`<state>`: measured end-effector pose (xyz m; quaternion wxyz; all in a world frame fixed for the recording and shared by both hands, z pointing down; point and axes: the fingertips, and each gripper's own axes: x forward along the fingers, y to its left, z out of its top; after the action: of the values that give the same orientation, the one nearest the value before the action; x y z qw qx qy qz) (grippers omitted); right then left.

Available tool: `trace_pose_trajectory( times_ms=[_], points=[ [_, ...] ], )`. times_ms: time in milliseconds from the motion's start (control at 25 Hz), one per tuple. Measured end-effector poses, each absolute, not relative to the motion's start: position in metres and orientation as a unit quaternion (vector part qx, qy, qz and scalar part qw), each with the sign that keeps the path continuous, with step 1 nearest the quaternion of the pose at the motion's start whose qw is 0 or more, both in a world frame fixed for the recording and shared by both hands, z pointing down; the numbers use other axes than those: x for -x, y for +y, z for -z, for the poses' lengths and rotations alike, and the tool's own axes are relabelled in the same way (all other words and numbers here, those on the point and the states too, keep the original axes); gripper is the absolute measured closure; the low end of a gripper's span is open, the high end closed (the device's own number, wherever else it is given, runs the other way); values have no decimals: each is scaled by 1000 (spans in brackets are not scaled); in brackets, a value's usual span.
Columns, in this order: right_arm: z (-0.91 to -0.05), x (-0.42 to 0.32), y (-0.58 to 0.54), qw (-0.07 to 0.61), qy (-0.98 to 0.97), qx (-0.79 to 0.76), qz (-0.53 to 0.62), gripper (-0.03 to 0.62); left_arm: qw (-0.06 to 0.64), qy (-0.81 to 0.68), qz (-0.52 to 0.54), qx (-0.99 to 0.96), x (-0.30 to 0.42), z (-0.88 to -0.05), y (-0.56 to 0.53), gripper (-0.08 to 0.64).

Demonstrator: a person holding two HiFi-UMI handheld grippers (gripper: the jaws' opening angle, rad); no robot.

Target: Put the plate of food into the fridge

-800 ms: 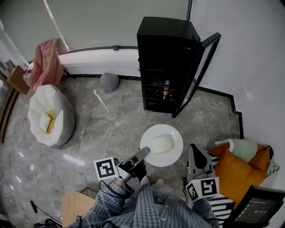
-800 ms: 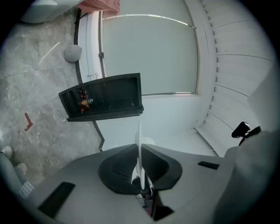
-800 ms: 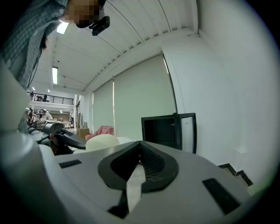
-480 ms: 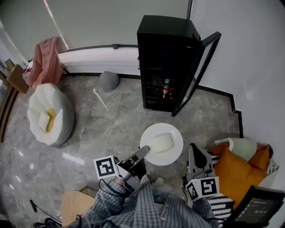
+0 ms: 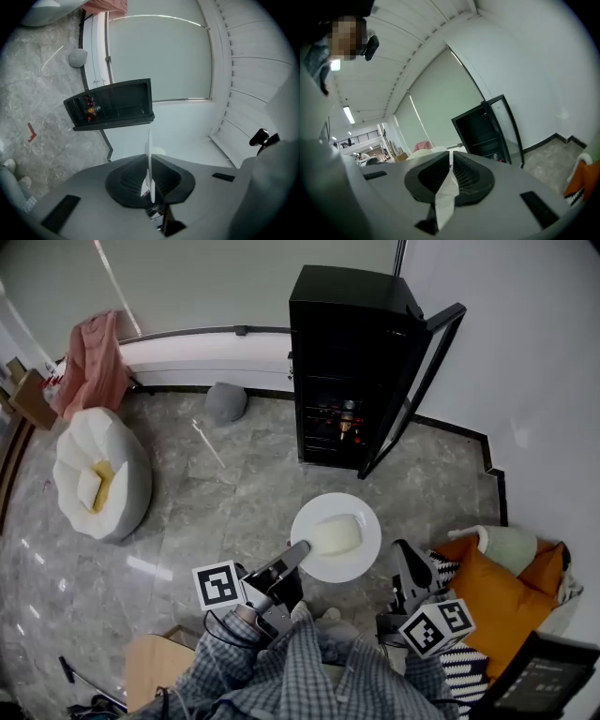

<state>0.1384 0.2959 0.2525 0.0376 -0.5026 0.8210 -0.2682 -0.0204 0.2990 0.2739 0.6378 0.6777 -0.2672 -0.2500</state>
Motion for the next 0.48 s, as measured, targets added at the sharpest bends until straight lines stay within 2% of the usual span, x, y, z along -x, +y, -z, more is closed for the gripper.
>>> trace_pose_trajectory(
  times_ms=[120, 240, 480],
  points=[
    [-252, -134, 298, 98, 808, 474, 337, 580, 637, -267, 246, -680, 22, -275, 299, 538],
    [-252, -124, 305, 147, 793, 440, 395, 479, 635, -264, 243, -684, 25, -274, 303, 538],
    [-257, -96, 315, 134, 799, 414, 416, 469, 633, -259, 234, -691, 34, -274, 308, 538]
  ],
)
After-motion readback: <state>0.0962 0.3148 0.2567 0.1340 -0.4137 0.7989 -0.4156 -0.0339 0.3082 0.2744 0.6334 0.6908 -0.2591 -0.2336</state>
